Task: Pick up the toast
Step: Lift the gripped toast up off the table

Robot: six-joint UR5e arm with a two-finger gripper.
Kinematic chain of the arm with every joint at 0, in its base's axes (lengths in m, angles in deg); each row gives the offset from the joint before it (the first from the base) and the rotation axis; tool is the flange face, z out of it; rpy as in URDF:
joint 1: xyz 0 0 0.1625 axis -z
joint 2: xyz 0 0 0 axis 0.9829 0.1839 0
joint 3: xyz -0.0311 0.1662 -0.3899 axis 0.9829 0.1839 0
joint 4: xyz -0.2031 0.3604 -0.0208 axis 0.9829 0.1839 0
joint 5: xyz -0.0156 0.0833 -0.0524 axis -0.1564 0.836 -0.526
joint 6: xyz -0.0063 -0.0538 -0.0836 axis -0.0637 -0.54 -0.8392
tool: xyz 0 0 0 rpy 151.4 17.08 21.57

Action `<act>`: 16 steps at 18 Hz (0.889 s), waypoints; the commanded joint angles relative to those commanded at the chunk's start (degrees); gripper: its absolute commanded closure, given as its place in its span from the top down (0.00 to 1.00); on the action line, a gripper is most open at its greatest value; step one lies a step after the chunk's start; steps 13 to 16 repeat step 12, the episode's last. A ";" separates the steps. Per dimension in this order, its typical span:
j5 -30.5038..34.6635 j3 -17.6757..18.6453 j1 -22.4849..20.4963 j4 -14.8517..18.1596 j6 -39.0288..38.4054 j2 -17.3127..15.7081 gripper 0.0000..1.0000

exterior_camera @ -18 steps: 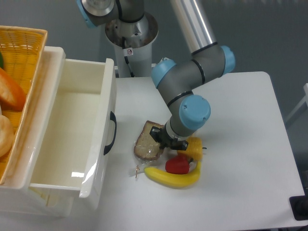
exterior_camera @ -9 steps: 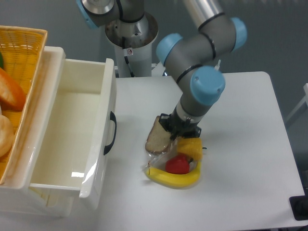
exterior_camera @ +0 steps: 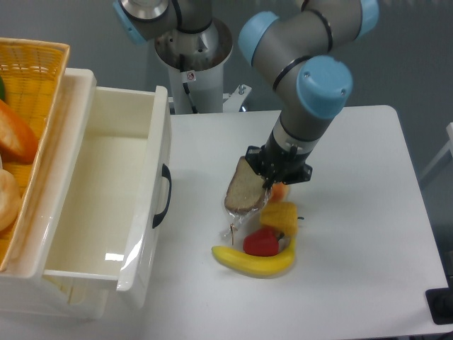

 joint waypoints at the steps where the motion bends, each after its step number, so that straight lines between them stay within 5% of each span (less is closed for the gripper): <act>1: 0.26 0.09 0.09 0.44 0.45 -0.96 0.00; 4: 0.44 0.88 -0.26 1.32 2.03 -3.69 0.00; 16: 1.75 1.14 0.18 2.02 2.03 -3.34 0.00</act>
